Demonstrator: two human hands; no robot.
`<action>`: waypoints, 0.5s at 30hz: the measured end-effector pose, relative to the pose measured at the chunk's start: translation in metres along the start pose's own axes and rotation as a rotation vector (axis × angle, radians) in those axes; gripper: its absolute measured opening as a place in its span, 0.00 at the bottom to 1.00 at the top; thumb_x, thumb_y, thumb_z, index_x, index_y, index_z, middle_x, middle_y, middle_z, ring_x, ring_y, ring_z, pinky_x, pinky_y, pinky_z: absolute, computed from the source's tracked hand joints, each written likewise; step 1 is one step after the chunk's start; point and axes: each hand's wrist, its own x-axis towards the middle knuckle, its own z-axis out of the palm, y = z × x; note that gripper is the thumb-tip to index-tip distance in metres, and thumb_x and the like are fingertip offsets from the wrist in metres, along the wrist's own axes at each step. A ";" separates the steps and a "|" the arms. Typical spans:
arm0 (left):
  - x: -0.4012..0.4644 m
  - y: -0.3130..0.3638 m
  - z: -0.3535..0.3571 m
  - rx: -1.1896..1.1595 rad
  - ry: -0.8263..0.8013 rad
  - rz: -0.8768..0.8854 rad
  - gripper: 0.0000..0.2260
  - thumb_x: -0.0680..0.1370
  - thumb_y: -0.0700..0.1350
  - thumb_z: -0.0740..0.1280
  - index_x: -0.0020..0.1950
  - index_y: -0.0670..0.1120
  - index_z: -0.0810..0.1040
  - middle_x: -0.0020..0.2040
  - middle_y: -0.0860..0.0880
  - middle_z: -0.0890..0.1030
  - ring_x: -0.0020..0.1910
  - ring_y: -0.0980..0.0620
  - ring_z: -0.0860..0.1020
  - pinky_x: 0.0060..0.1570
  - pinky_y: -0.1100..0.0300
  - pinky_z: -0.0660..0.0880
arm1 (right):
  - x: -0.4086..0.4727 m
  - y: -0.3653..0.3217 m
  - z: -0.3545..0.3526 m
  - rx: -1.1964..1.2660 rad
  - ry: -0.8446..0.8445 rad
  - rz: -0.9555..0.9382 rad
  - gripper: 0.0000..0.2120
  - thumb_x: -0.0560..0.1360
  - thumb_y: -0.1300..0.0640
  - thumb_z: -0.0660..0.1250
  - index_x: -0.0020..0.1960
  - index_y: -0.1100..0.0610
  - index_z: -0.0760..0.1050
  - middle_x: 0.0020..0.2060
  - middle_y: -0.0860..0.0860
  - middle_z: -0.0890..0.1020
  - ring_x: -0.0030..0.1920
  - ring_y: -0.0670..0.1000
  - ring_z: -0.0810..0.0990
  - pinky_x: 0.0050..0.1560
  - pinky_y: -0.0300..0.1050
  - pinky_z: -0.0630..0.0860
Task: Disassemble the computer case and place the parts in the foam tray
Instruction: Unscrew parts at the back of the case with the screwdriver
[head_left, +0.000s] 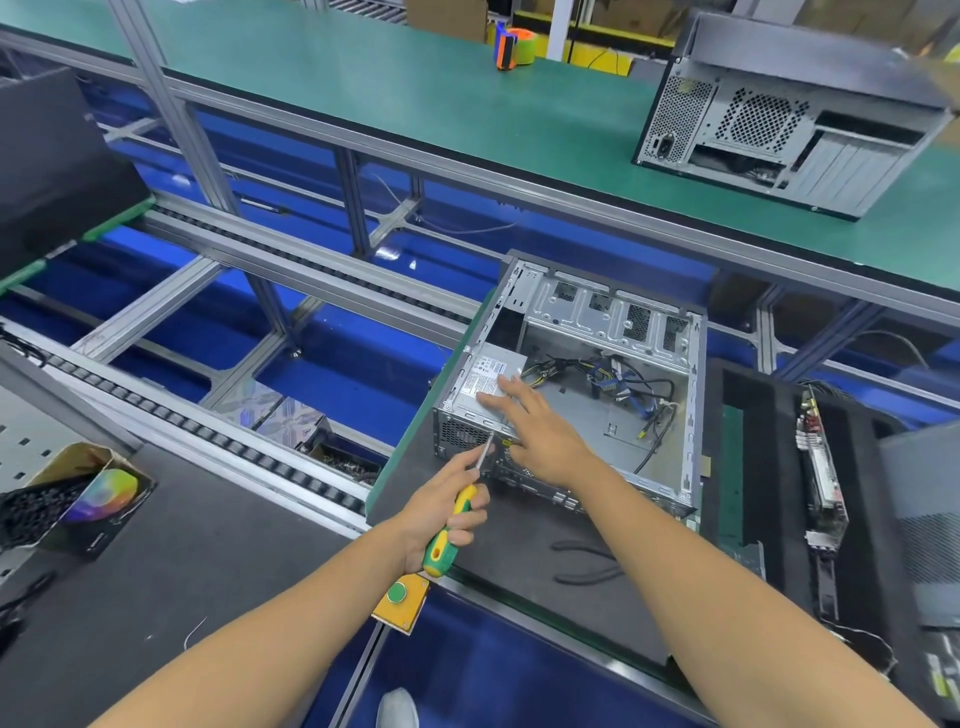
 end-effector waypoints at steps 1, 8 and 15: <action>0.000 0.002 0.002 0.030 0.009 -0.005 0.14 0.86 0.48 0.60 0.68 0.62 0.77 0.37 0.48 0.71 0.26 0.57 0.61 0.20 0.66 0.62 | 0.000 0.000 0.000 -0.003 0.001 -0.002 0.43 0.73 0.68 0.65 0.81 0.42 0.55 0.83 0.47 0.48 0.82 0.49 0.43 0.67 0.53 0.73; -0.001 0.001 0.009 0.765 0.267 0.181 0.14 0.86 0.51 0.56 0.68 0.66 0.68 0.34 0.52 0.73 0.26 0.55 0.66 0.27 0.59 0.67 | 0.001 0.001 0.004 -0.038 0.007 -0.003 0.42 0.74 0.67 0.66 0.82 0.43 0.54 0.83 0.48 0.48 0.82 0.50 0.43 0.67 0.52 0.73; 0.002 -0.004 0.010 1.063 0.380 0.321 0.11 0.87 0.50 0.57 0.69 0.58 0.66 0.34 0.52 0.74 0.26 0.53 0.72 0.29 0.56 0.70 | 0.001 0.001 0.004 -0.040 -0.007 -0.001 0.43 0.74 0.68 0.65 0.82 0.42 0.54 0.83 0.48 0.48 0.82 0.49 0.42 0.70 0.51 0.70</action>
